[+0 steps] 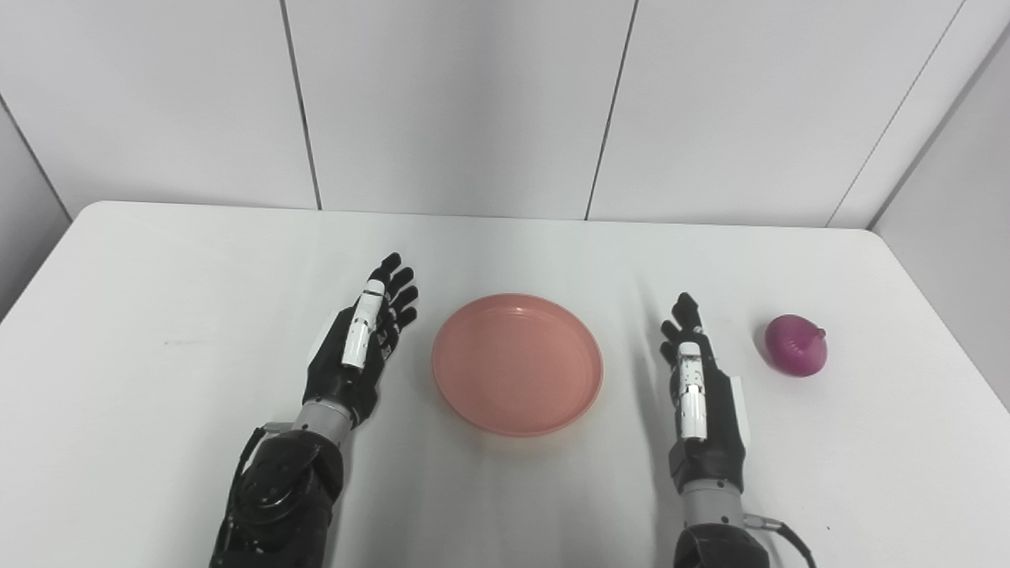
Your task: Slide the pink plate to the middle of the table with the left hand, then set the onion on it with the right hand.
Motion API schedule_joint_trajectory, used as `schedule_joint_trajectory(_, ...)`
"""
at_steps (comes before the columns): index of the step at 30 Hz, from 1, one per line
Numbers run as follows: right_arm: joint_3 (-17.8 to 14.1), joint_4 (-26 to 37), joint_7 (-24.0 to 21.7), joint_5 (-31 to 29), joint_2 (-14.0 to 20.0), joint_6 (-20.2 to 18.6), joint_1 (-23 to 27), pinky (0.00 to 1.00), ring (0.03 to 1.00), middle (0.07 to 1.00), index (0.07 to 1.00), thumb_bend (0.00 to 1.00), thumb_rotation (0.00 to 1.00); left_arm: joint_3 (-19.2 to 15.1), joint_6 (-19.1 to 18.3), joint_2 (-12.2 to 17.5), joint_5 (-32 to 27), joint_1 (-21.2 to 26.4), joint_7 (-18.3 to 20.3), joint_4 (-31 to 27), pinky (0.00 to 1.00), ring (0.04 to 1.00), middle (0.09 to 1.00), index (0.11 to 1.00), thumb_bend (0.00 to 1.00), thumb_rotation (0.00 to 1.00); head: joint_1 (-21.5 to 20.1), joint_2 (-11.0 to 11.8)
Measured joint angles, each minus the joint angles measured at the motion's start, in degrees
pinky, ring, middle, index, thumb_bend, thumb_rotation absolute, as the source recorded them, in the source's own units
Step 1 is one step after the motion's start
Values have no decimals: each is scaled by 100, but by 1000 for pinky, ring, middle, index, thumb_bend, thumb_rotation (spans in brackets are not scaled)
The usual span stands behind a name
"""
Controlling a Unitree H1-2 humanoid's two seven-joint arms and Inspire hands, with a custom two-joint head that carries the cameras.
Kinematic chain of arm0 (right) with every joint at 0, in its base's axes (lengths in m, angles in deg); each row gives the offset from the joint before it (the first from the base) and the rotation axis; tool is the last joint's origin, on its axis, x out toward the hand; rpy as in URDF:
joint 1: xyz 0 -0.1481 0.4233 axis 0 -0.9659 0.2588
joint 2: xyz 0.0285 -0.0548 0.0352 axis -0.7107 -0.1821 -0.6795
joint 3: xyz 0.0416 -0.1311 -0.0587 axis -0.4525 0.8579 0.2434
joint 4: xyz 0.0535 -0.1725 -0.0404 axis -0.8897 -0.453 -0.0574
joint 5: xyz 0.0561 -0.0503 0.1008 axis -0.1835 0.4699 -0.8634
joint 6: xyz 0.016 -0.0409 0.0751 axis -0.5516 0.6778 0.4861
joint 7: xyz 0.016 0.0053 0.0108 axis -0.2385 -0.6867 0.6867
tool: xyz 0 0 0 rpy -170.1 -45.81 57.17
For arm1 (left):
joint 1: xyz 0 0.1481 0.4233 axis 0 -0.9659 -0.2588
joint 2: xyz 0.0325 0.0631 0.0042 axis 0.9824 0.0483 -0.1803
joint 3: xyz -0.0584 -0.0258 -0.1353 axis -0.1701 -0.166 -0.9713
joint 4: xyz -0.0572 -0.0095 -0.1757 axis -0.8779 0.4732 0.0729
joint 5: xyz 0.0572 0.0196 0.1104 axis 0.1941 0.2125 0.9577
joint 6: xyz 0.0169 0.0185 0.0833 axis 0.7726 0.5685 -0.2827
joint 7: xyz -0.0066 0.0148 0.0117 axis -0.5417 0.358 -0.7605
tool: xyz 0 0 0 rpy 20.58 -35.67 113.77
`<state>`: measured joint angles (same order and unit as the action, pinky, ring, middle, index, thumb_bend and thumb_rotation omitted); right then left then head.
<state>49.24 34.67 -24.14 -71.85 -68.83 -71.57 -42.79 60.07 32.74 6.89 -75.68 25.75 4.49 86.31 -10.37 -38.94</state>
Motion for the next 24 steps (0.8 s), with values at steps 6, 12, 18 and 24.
schedule_joint_trajectory(6, -64, 234, -52, 407, 363, -209, 175, 910, 923, 936, 926, 330, 1000, 9, 0, -1, -2, -26, 69, -21, 957, 958, 965, 952, 452, 1000, -158, -9)
schedule_joint_trajectory(12, -146, 442, -284, 693, 819, -363, 294, 867, 924, 940, 932, 344, 1000, 10, 0, -4, -3, -83, 118, -33, 959, 959, 967, 953, 462, 1000, -245, 0)
schedule_joint_trajectory(18, -315, 692, -492, 1022, 1232, -742, 348, 846, 898, 920, 919, 424, 791, 11, 0, -32, -5, -188, 159, -41, 948, 953, 961, 947, 471, 1000, -324, 9)
schedule_joint_trajectory(24, -430, 790, -539, 1481, 1583, -918, 484, 831, 885, 903, 910, 509, 654, 17, 0, -31, -5, -191, 207, -46, 954, 956, 965, 953, 461, 1000, -431, 9)
